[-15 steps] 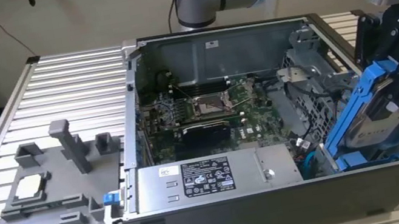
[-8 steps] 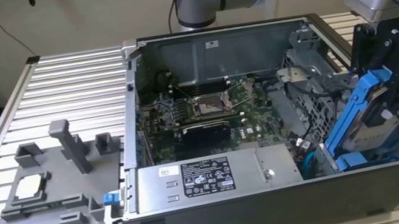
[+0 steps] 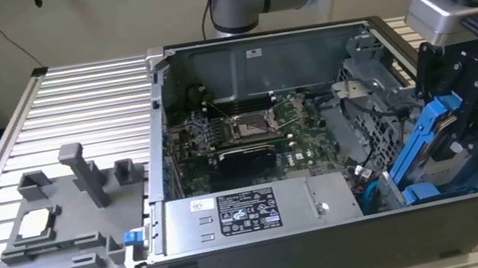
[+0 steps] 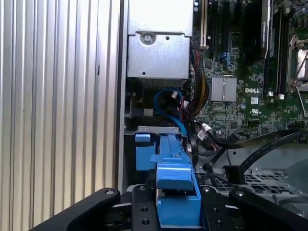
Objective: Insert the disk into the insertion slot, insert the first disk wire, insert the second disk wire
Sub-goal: 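Insert the disk into the insertion slot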
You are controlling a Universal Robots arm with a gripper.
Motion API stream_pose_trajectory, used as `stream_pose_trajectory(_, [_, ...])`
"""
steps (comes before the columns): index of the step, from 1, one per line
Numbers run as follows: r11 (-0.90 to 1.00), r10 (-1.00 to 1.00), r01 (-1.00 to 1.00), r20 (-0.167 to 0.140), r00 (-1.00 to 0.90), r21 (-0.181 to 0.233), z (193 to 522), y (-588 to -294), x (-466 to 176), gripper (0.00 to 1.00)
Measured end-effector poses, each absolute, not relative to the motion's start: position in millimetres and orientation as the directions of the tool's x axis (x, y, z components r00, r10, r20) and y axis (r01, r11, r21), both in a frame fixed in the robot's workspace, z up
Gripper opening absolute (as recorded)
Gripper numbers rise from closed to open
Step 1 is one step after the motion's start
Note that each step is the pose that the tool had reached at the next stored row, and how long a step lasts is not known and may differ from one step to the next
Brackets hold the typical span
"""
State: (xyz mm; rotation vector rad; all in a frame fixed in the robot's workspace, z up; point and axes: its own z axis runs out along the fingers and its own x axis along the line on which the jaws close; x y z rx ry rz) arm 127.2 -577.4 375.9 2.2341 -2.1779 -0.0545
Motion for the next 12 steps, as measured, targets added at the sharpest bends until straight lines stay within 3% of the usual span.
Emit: stream_pose_trajectory(12, [-0.026,-1.000,-0.999,-0.013,0.025,0.039,366.7,-577.4,127.3,0.33])
